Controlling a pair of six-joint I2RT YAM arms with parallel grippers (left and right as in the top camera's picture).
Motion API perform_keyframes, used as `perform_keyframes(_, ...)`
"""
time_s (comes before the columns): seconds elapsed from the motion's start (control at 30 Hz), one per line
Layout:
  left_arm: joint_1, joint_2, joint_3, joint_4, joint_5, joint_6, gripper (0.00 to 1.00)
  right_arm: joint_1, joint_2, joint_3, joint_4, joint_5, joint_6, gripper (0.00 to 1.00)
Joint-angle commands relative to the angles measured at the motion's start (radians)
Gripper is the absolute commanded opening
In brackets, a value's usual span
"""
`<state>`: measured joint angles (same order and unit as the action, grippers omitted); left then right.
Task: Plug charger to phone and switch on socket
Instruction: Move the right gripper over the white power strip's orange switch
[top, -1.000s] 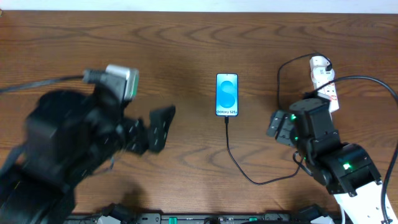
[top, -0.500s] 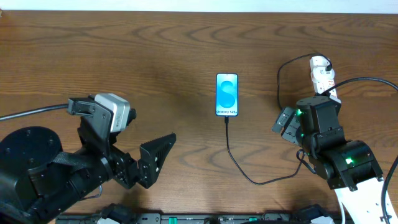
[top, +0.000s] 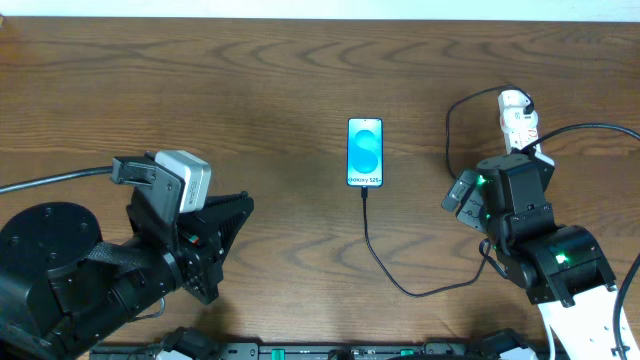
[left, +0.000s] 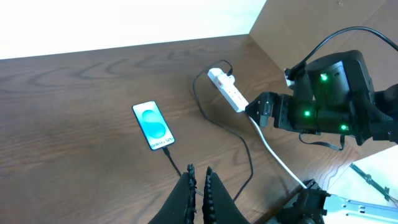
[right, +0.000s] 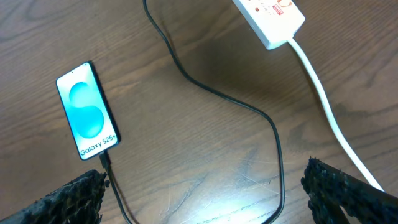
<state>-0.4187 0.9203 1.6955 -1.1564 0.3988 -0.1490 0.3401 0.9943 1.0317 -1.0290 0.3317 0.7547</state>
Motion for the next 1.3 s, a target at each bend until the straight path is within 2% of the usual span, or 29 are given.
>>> perform_keyframes(0.0, 0.004, 0.002, -0.006, -0.002, -0.003, 0.011, 0.40, -0.006, 0.001, 0.020, 0.004, 0.030, 0.015, 0.99)
perform_keyframes(0.07, 0.004, 0.002, -0.006, -0.005, -0.045, 0.010, 0.91, -0.006, 0.001, 0.020, 0.004, 0.035, 0.015, 0.99)
perform_keyframes(0.13, 0.004, 0.006, -0.006, -0.014, -0.082, 0.011, 0.96, -0.007, 0.001, 0.020, 0.003, 0.044, 0.015, 0.99)
perform_keyframes(0.27, 0.004, 0.013, -0.007, -0.037, -0.136, 0.011, 0.98, -0.008, 0.001, 0.020, -0.004, 0.040, 0.026, 0.99)
perform_keyframes(0.33, 0.004, 0.015, -0.008, -0.043, -0.151, 0.011, 0.98, -0.011, 0.001, 0.020, -0.011, 0.039, 0.036, 0.93)
perform_keyframes(0.4, 0.004, 0.018, -0.008, -0.051, -0.169, 0.011, 0.98, -0.028, 0.001, 0.021, -0.012, 0.027, 0.037, 0.71)
perform_keyframes(0.43, 0.004, 0.019, -0.008, -0.058, -0.184, 0.011, 0.98, -0.041, 0.001, 0.021, -0.012, 0.018, 0.037, 0.53)
perform_keyframes(0.53, 0.004, 0.020, -0.008, -0.077, -0.233, 0.011, 0.98, -0.093, 0.001, 0.021, -0.012, -0.013, 0.037, 0.14)
perform_keyframes(0.6, 0.004, 0.020, -0.008, -0.090, -0.271, 0.011, 0.98, -0.129, 0.002, 0.022, -0.011, -0.026, 0.032, 0.02)
perform_keyframes(0.8, 0.004, 0.020, -0.008, -0.174, -0.344, 0.011, 0.98, -0.259, 0.059, 0.077, -0.017, -0.103, -0.077, 0.01)
perform_keyframes(0.9, 0.004, 0.020, -0.008, -0.198, -0.344, 0.011, 0.98, -0.326, 0.132, 0.138, -0.065, -0.106, -0.079, 0.01)
perform_keyframes(1.13, 0.004, 0.019, -0.008, -0.226, -0.344, 0.011, 0.98, -0.509, 0.430, 0.379, -0.216, -0.227, -0.181, 0.01)
perform_keyframes(1.27, 0.004, 0.019, -0.008, -0.239, -0.344, 0.010, 0.98, -0.569, 0.575, 0.509, -0.246, -0.261, -0.187, 0.01)
